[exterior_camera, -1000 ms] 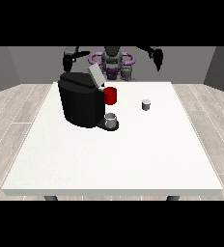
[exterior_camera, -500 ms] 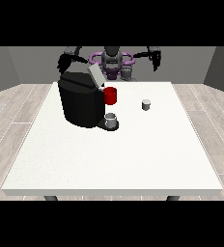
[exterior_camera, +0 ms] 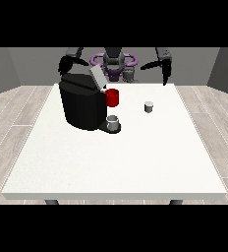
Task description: Insert the coffee pod into the coffee machine and close the lid
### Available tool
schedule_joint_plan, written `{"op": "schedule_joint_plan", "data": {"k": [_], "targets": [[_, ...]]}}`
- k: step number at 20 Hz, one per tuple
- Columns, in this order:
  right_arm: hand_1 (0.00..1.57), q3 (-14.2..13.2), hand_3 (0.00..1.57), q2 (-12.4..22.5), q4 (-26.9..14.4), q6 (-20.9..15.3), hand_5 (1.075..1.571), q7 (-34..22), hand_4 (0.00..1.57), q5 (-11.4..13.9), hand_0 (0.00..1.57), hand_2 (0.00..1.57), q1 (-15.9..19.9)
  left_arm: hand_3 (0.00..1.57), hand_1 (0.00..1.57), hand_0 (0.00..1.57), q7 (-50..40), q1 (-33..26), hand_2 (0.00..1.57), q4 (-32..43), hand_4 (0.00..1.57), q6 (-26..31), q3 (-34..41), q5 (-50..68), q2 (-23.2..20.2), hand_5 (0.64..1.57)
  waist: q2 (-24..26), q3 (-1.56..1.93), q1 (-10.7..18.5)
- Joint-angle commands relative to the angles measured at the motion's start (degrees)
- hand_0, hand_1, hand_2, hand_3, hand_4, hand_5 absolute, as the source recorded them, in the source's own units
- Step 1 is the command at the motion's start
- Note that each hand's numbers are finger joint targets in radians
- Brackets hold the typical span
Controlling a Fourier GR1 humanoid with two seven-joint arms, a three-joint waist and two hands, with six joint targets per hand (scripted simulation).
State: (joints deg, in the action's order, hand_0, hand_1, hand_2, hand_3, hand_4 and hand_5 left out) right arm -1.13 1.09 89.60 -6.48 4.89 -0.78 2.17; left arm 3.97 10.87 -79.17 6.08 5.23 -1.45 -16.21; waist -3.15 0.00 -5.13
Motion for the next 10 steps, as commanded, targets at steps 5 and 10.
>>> {"op": "schedule_joint_plan", "data": {"k": [5, 10], "targets": [[0.00, 1.3, 0.00, 0.8, 2.0, 1.0, 1.571, -3.4, 0.34, -0.2, 0.00, 0.00, 3.7, 0.00, 0.00, 0.00, -1.9, 8.6, 0.00, 13.7, 0.00, 1.3, 2.8, -2.6, -3.9, 1.571, -3.9, -0.01, -3.2], [0.00, -0.8, 0.00, 1.3, 1.0, 1.0, 1.571, -2.7, 0.40, -1.5, 0.00, 0.00, 6.3, 0.00, 0.00, 0.00, 3.9, 11.7, 0.00, 22.5, 0.00, -0.1, 4.5, -4.8, -4.8, 1.571, -8.0, -0.02, -4.0]]}}
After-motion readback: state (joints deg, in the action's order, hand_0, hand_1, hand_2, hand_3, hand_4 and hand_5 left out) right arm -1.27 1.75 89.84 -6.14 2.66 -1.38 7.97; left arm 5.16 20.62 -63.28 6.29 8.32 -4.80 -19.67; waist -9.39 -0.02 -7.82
